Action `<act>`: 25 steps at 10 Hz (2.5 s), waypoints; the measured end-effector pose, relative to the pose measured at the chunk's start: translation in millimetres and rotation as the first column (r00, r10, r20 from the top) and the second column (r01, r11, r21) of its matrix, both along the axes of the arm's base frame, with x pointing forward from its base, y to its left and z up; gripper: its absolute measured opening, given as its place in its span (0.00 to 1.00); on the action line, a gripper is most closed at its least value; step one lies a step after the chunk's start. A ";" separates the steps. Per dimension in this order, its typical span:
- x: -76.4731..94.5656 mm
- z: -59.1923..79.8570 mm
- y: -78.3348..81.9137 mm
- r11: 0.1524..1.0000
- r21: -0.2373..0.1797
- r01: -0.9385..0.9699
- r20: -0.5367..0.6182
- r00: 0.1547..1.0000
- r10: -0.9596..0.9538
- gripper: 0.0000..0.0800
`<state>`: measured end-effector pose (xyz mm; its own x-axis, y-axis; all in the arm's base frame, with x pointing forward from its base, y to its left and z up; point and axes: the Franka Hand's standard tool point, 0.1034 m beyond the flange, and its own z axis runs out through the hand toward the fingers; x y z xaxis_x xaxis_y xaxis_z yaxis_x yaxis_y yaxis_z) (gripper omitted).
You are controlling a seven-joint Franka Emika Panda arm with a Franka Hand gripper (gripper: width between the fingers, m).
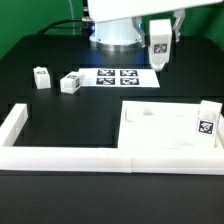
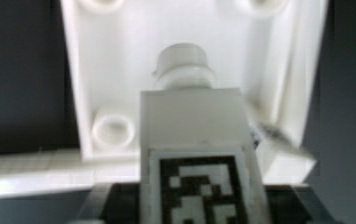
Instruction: Assemble square table
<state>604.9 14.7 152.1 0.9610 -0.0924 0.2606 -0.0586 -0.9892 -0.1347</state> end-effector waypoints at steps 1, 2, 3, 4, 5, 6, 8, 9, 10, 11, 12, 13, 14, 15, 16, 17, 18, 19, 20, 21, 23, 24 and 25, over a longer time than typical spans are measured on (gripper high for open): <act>11.9 -3.2 -7.6 0.999 -0.027 0.045 0.094 0.995 -0.042 0.36; 25.2 -3.7 -17.0 0.995 -0.046 0.089 0.180 0.980 -0.079 0.36; 37.2 -7.1 -25.2 0.989 -0.083 0.122 0.266 0.959 -0.097 0.36; 46.6 -6.6 -30.9 0.981 -0.122 0.151 0.356 0.929 -0.099 0.36; 50.3 -0.1 -33.0 0.975 -0.146 0.170 0.420 0.903 -0.094 0.36; 48.9 -2.1 -34.9 0.972 -0.156 0.174 0.430 0.898 -0.092 0.36; 48.4 -3.9 -34.2 0.973 -0.153 0.170 0.420 0.903 -0.092 0.36; 48.1 -5.1 -34.3 0.973 -0.154 0.170 0.419 0.903 -0.092 0.36; 50.3 -8.3 -38.4 0.975 -0.182 0.127 0.417 0.908 -0.041 0.36; 55.4 -14.7 -42.7 0.976 -0.208 0.059 0.410 0.912 0.032 0.36; 60.1 -25.2 -33.6 0.981 -0.193 0.031 0.398 0.916 0.050 0.36; 65.3 -23.5 -25.0 0.983 -0.185 0.015 0.391 0.918 0.059 0.36; 64.6 -23.3 -28.6 0.982 -0.187 0.021 0.393 0.918 0.055 0.36; 64.1 -24.6 -28.8 0.982 -0.187 0.021 0.391 0.919 0.055 0.36; 64.1 -24.6 -28.7 0.982 -0.187 0.021 0.391 0.919 0.055 0.36; 63.7 -24.5 -34.0 0.979 -0.202 0.008 0.389 0.918 0.073 0.36; 62.1 -24.9 -54.5 0.976 -0.217 -0.010 0.385 0.918 0.095 0.36; 61.3 -26.0 -57.0 0.986 -0.165 0.000 0.389 0.919 0.065 0.36; 61.7 -26.6 -51.1 0.992 -0.125 -0.011 0.386 0.921 0.059 0.36; 64.6 -28.7 -53.7 0.996 -0.093 -0.015 0.383 0.922 0.050 0.36; 66.7 -33.6 -39.2 0.998 -0.061 0.005 0.420 0.907 0.021 0.36; 62.2 -45.1 -30.1 0.998 -0.059 0.005 0.414 0.910 0.020 0.36; 57.9 -52.2 -31.6 0.998 -0.062 0.003 0.400 0.916 0.022 0.36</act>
Offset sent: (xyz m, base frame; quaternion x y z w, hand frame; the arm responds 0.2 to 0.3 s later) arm 0.0553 -0.0044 -0.0069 -0.0075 0.2664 0.0599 0.9620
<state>662.8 -16.9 99.9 0.7762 -0.0556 0.6281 -0.0024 -0.9964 -0.0852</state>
